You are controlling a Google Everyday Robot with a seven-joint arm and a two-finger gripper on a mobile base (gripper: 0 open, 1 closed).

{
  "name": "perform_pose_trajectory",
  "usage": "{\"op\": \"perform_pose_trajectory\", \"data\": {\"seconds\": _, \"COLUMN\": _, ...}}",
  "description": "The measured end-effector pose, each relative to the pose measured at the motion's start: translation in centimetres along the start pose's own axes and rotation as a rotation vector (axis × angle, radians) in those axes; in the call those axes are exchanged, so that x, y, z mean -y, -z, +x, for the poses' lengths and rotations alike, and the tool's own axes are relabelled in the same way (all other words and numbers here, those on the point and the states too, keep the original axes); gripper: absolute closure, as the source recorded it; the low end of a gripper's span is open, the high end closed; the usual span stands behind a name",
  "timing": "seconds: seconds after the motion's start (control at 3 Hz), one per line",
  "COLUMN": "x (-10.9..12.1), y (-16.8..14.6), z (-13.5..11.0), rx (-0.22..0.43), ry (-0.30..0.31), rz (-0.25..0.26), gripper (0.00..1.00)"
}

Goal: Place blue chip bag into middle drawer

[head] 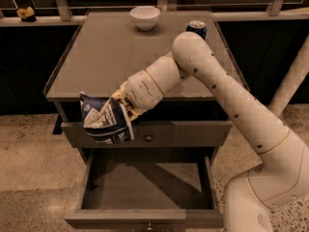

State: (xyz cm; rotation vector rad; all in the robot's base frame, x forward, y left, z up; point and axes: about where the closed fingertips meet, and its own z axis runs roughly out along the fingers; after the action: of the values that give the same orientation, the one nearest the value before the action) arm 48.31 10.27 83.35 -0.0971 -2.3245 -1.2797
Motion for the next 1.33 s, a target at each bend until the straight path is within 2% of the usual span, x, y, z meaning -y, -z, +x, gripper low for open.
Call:
{"op": "perform_pose_trajectory", "data": {"seconds": 0.33, "x": 0.0, "y": 0.0, "z": 0.0, "rx": 0.0, "ry": 0.0, "rz": 0.0, "gripper": 1.0}}
{"op": "perform_pose_trajectory", "data": {"seconds": 0.67, "x": 0.3, "y": 0.3, "z": 1.5, "rx": -0.01, "ry": -0.006, "rz": 0.002, "gripper": 1.0}}
{"op": "perform_pose_trajectory", "data": {"seconds": 1.0, "x": -0.3, "y": 4.5, "z": 10.3, "rx": 0.074, "ry": -0.024, "rz": 0.011, "gripper": 1.0}}
{"op": "perform_pose_trajectory", "data": {"seconds": 1.33, "x": -0.4, "y": 4.4, "z": 10.2, "rx": 0.074, "ry": -0.007, "rz": 0.013, "gripper": 1.0}}
